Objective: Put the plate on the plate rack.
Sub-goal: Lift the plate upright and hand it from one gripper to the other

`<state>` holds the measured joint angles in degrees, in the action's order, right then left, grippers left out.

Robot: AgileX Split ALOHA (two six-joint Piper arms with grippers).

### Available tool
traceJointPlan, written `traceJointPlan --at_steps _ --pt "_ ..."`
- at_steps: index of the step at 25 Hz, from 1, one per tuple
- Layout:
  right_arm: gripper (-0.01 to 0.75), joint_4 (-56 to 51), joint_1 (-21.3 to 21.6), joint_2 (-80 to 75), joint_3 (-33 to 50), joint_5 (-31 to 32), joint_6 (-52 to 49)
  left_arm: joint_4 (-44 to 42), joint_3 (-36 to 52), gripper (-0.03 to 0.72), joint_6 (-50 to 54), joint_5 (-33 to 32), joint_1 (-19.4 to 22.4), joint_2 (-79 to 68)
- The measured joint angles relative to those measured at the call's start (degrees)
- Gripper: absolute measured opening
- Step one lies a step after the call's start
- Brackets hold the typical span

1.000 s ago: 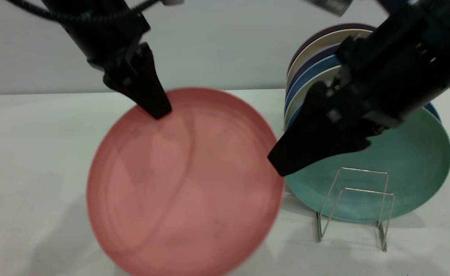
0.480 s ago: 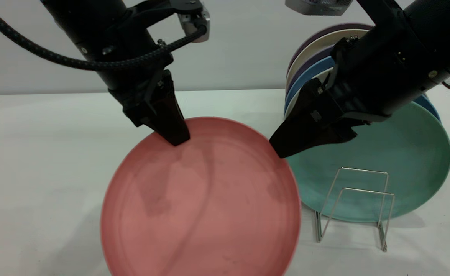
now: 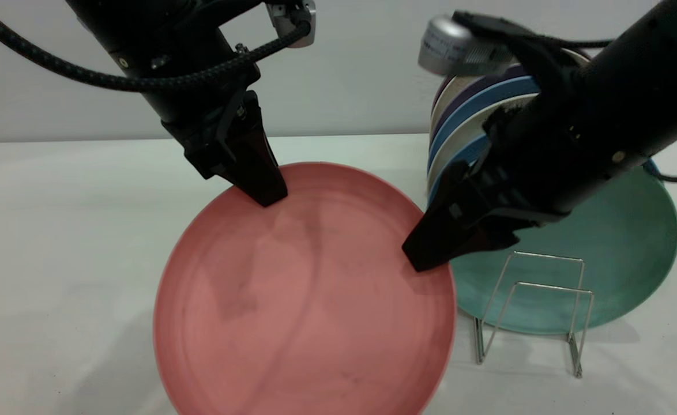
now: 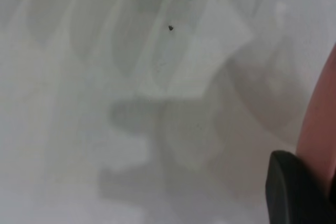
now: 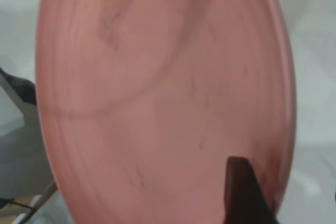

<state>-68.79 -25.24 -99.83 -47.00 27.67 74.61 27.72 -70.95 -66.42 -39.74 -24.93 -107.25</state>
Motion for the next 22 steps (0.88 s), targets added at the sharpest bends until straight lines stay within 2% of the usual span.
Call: traceJointPlan --at_steps 9,12,17,22 --pt "0.418 -10.43 0.0 -3.41 -0.1 1.74 8.09 3.61 0.07 0.02 -2.09 0.11 0.0 0.04" --pt "0.347 -11.51 0.0 -3.52 -0.11 1.86 8.94 4.21 0.07 0.02 -2.58 0.31 0.0 0.04" --pt "0.093 -11.86 0.0 -3.52 -0.11 1.65 9.35 4.41 0.07 0.022 -2.81 0.49 0.0 0.04" --pt "0.087 -11.86 0.0 -3.59 -0.11 1.41 9.52 4.41 0.07 0.026 -2.86 0.04 0.0 0.04"
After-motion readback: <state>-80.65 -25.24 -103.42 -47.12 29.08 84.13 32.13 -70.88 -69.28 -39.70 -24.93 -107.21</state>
